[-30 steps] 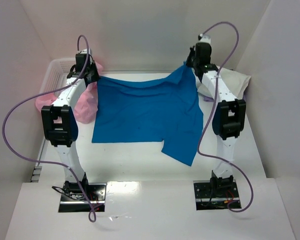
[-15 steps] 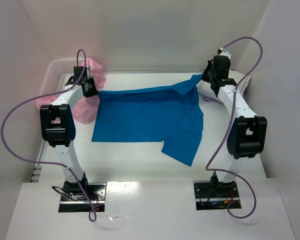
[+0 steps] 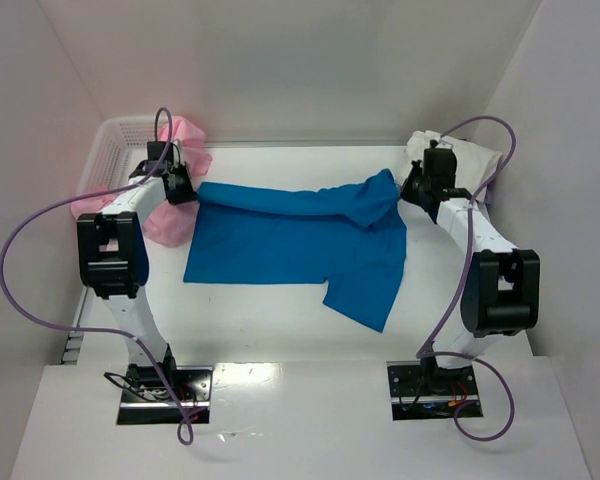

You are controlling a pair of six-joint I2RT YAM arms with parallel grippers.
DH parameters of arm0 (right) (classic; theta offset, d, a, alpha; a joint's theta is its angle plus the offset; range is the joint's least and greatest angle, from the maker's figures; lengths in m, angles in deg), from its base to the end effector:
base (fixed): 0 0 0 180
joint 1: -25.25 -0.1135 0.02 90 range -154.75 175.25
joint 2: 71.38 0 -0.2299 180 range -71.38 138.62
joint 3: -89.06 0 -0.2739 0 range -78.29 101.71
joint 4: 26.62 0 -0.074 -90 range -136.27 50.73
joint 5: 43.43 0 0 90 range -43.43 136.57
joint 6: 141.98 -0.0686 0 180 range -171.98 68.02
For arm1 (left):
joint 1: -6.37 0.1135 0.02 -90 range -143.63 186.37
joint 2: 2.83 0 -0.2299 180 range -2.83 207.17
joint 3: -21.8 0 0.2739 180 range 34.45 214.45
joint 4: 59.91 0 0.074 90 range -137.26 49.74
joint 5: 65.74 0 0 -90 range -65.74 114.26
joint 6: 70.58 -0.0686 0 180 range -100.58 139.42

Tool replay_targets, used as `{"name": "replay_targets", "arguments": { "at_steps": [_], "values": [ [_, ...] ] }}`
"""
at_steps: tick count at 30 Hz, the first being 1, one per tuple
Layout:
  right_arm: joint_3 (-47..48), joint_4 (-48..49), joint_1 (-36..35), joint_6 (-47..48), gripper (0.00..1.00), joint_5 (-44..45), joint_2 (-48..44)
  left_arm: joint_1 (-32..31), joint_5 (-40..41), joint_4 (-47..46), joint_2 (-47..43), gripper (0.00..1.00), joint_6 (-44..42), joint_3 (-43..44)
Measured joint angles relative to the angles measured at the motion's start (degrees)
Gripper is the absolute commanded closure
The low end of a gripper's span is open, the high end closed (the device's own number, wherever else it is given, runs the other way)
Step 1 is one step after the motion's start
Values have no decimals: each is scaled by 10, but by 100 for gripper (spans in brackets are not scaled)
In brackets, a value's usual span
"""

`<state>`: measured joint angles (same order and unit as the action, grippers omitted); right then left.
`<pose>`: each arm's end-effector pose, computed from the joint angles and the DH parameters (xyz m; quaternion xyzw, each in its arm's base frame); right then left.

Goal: Fold and stack the t-shirts
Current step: Fold the flattened tshirt in 1/3 of the way

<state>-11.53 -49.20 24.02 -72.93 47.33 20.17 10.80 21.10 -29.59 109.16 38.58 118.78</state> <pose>0.4111 0.0079 0.2045 0.1547 0.8722 0.0835 0.4564 0.4697 0.0326 0.1544 -0.1787 0.9072 -0.0740 0.3735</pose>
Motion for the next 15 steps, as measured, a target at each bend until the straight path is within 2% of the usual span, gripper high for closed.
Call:
{"name": "replay_targets", "arguments": {
  "at_steps": [7, 9, 11, 12, 13, 15],
  "values": [
    [-73, -7, 0, -11, 100, -9, -21, 0, -8, 12, -38, 100, 0, -52],
    [-79, -7, 0, -11, 100, -10, -22, 0, -15, 14, -47, 96, -2, -61],
    [-82, -8, 0, -12, 82, -12, -22, 0, -24, 17, -49, 88, -8, -63],
    [-82, -8, 0, -13, 66, -12, -21, -1, -24, 18, -49, 73, -10, -63],
    [-82, -8, 0, -14, 62, -12, -21, -5, -21, 20, -50, 66, -11, -63],
    [-82, -10, 0, -11, 53, -8, -21, -10, -10, 24, -50, 59, -12, -64]
  ]
}}
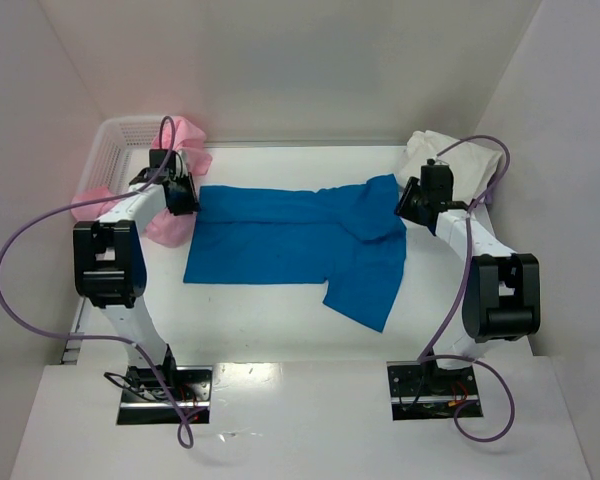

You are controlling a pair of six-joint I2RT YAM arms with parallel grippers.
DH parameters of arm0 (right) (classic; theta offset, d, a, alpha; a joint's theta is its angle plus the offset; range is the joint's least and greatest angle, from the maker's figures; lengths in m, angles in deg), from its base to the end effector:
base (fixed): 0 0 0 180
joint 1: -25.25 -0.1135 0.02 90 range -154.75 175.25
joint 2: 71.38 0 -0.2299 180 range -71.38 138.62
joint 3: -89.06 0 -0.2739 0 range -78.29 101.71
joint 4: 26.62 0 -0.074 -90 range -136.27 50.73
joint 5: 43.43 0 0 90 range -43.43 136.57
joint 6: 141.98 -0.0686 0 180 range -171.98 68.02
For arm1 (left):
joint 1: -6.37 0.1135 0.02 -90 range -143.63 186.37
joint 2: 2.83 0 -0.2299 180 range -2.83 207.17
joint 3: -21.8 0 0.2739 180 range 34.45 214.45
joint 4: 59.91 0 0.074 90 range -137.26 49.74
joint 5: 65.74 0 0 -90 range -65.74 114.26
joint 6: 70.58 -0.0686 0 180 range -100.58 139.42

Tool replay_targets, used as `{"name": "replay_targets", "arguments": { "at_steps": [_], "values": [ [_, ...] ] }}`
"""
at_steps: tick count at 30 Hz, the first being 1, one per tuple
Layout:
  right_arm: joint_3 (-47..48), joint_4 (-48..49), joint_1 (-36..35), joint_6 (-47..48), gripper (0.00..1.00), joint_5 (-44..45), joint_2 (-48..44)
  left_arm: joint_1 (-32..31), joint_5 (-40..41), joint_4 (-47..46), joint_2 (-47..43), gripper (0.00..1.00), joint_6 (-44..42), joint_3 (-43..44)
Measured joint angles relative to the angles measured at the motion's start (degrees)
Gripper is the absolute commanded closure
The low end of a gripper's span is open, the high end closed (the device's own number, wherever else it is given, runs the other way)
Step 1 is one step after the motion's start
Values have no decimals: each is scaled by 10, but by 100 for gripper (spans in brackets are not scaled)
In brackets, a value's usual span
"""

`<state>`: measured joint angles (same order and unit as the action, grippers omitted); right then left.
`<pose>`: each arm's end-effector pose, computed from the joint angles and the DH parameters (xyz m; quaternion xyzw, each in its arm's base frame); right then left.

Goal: Fold and stack the t-shirts
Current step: Fold the flattened tshirt in 1/3 of the way

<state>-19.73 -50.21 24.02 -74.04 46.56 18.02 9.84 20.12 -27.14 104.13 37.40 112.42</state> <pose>0.3841 0.0083 0.1629 0.1650 0.8977 0.0825 0.4001 0.4426 0.0219 0.1487 -0.1619 0.9224 -0.0777 0.3420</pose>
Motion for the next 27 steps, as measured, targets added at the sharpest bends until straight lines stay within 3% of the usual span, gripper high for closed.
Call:
{"name": "replay_targets", "arguments": {
  "at_steps": [3, 7, 8, 9, 11, 12, 13, 15, 16, 19, 27],
  "values": [
    [10, -14, 0, 5, 35, 11, 0, -9, 11, 10, -12, 43, -1, 0],
    [44, -24, 0, 9, 35, 13, 0, -15, 0, 16, -52, 33, -13, 19],
    [51, -21, 0, 9, 38, 12, 0, -16, -9, 10, -55, 32, -16, 33],
    [64, -19, 0, 9, 48, 4, 3, -16, -15, 5, -56, 32, -15, 43],
    [100, -10, -3, 10, 59, -6, 23, -17, -29, -9, -48, 36, -16, 75],
    [122, -1, -4, 12, 66, -11, 40, -19, -33, -17, -42, 46, -15, 88],
    [146, 14, -6, 11, 80, -17, 63, -24, -42, -37, -29, 52, -14, 103],
    [171, 33, -11, 12, 91, -27, 100, -33, -53, -67, -5, 64, -12, 113],
    [183, 40, -13, 10, 100, -32, 121, -38, -57, -79, 6, 76, -11, 114],
    [204, 50, -25, 7, 100, -41, 180, -56, -68, -94, 49, 92, -10, 115],
    [259, 48, -50, 6, 100, -46, 289, -92, -66, -106, 182, 98, 4, 158]
  ]
}}
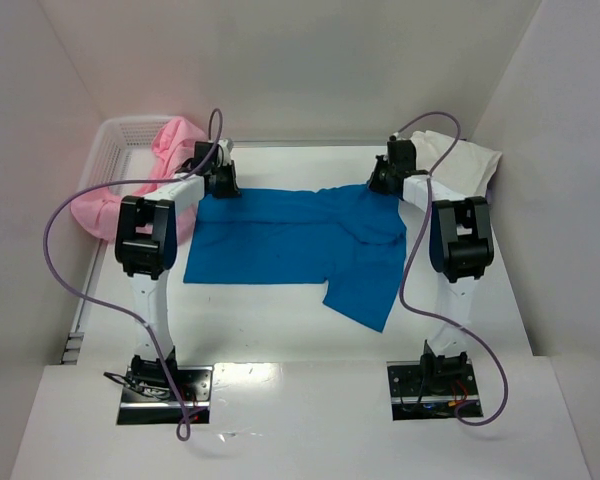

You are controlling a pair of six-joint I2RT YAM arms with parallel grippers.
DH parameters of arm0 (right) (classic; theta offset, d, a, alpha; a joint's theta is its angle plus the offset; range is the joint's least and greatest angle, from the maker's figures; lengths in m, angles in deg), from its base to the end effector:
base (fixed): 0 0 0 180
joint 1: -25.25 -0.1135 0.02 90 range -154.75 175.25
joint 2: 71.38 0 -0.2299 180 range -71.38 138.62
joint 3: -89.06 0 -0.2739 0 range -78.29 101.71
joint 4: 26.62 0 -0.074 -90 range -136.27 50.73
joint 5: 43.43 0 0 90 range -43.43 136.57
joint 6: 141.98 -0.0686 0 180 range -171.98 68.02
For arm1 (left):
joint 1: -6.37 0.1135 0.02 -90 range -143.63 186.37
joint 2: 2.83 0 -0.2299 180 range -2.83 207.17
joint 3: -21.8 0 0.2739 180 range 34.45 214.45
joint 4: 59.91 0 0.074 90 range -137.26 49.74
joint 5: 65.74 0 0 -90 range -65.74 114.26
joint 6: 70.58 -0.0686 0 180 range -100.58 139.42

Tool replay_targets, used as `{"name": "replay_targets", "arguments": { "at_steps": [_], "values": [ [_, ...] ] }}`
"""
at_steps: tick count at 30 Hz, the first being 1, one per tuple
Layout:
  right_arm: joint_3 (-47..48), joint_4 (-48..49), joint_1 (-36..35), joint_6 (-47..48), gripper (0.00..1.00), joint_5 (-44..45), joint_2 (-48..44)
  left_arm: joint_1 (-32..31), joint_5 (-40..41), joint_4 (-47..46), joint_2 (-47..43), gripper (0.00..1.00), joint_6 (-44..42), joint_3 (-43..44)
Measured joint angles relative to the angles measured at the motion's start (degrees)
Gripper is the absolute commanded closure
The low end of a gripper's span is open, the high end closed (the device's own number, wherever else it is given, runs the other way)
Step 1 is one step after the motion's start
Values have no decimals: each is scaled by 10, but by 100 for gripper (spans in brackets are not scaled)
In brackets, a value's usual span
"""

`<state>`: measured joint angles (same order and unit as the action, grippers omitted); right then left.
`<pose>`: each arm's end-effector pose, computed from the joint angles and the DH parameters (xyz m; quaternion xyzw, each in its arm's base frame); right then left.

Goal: Fold and stack the t-shirts
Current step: Fold the flattened tshirt in 1/3 of the way

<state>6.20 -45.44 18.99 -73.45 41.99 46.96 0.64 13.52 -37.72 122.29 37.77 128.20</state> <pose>0.4900 0.0593 0.1252 0.1031 0.8999 0.1363 0.4011 0.5147 -0.0645 0.1210 -0.0609 0.9044 -0.1695 0.3867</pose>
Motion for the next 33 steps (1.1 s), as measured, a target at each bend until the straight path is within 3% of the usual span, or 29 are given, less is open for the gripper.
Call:
{"name": "replay_targets", "arguments": {
  "at_steps": [10, 19, 33],
  "values": [
    [85, -42, -1, 4, 100, 14, 69, -1, 50, 35, 46, 98, 1, 59],
    [124, -101, -1, 12, 100, 66, 88, -1, 120, 122, 109, 100, 30, 170],
    [151, -170, -1, 29, 100, 134, 112, 3, 162, 173, 117, 100, 45, 195]
  ]
}}
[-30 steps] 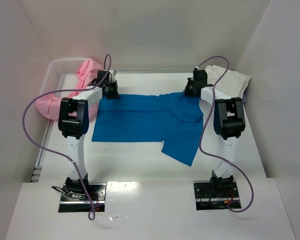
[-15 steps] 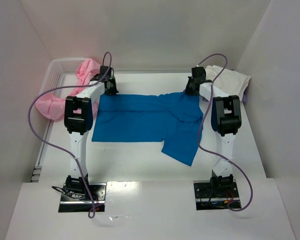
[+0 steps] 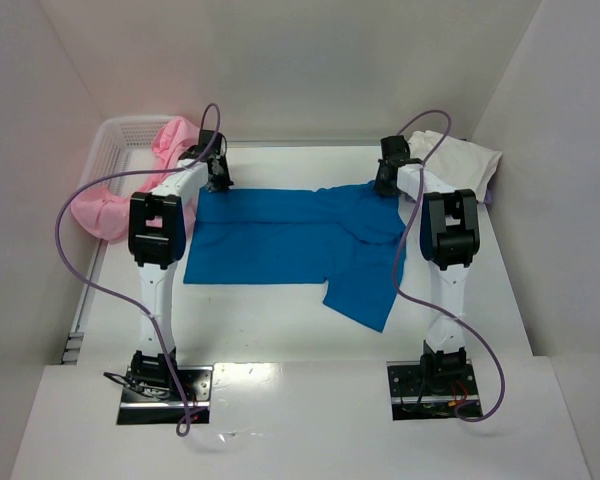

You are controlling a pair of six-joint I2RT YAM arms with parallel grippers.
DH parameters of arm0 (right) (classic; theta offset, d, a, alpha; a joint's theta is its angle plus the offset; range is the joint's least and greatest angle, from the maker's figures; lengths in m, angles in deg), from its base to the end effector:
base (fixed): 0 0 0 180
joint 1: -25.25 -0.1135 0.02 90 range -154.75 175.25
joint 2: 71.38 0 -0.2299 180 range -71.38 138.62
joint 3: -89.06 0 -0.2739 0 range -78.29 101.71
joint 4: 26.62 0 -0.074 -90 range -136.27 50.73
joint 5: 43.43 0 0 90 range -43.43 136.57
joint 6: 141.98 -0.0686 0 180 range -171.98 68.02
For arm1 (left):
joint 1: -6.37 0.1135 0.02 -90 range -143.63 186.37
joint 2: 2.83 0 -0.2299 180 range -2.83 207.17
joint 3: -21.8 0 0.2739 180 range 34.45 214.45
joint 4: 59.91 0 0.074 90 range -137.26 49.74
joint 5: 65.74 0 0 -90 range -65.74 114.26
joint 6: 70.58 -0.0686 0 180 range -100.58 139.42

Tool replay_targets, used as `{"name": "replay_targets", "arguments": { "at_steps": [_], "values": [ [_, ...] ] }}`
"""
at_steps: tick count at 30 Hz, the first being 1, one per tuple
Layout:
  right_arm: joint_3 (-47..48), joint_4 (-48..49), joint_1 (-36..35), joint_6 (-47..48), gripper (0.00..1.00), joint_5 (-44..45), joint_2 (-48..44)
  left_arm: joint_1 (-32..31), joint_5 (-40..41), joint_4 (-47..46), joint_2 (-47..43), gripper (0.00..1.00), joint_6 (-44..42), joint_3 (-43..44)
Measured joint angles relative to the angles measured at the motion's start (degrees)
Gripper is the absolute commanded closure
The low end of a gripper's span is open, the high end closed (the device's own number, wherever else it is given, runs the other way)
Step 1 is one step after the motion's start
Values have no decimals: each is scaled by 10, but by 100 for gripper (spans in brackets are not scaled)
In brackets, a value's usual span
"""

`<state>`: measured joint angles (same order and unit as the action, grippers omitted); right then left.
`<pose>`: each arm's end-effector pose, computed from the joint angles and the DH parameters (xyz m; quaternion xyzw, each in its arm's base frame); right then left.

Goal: Fold and stack the t-shirts
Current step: Fold the flattened tshirt in 1/3 of the way

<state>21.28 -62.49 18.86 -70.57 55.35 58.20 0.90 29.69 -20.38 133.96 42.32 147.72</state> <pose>0.5108 0.0467 0.0954 0.1246 0.9383 -0.0029 0.3227 0.5454 -0.0457 0.1096 -0.1583 0.9265 -0.0397 0.3390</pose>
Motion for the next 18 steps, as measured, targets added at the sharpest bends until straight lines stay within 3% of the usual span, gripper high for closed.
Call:
{"name": "replay_targets", "arguments": {
  "at_steps": [18],
  "values": [
    [5, -5, 0, 3, 100, 24, 2, 49, -5, 18, 3, 100, -4, 13]
  ]
}}
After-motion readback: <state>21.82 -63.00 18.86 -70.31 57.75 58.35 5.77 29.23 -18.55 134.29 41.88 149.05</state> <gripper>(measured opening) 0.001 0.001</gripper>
